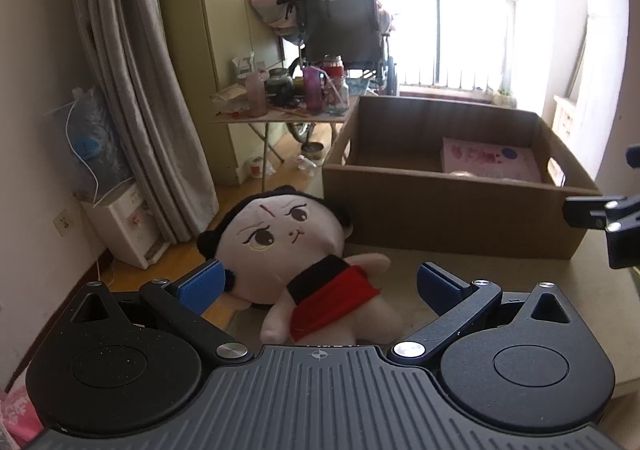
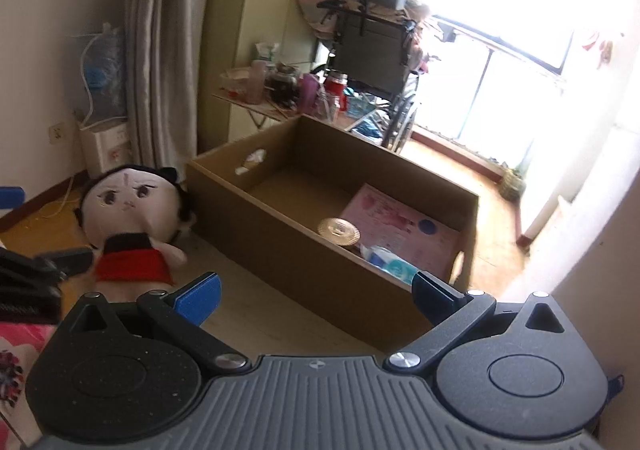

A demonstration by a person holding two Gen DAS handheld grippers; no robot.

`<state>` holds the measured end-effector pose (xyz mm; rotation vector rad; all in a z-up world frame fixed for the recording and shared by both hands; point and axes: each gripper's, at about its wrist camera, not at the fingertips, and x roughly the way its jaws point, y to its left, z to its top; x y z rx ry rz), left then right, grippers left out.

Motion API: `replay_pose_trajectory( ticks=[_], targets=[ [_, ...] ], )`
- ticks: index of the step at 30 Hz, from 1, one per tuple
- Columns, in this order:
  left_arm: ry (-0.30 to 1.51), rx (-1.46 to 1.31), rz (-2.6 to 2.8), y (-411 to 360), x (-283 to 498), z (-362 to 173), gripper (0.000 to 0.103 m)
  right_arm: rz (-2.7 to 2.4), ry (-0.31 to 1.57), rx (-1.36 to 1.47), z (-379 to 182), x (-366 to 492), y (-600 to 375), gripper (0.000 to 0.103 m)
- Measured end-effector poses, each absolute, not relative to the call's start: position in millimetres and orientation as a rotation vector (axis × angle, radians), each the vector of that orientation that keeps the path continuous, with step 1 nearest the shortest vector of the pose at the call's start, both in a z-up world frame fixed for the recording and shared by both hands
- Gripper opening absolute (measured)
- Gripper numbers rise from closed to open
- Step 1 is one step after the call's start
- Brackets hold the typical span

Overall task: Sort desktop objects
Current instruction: 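Withdraw both grippers from the box toward the plush doll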

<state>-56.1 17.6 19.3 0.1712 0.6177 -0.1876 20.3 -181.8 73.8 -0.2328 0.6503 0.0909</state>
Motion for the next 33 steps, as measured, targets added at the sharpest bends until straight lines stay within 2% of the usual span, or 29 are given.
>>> replay_pose_trajectory(
  ticks=[19,33],
  targets=[
    [0.643,-0.016,-0.163,59.7,-44.9,3.5,0.103,0.231,0.616,-0.243,79.4,20.3,-139.3,0.103],
    [0.637,0.021,-0.163,60.2,-44.1,1.2,0.103,0.331,0.632,-0.163,82.6,24.0,-136.4,0.103]
  ],
)
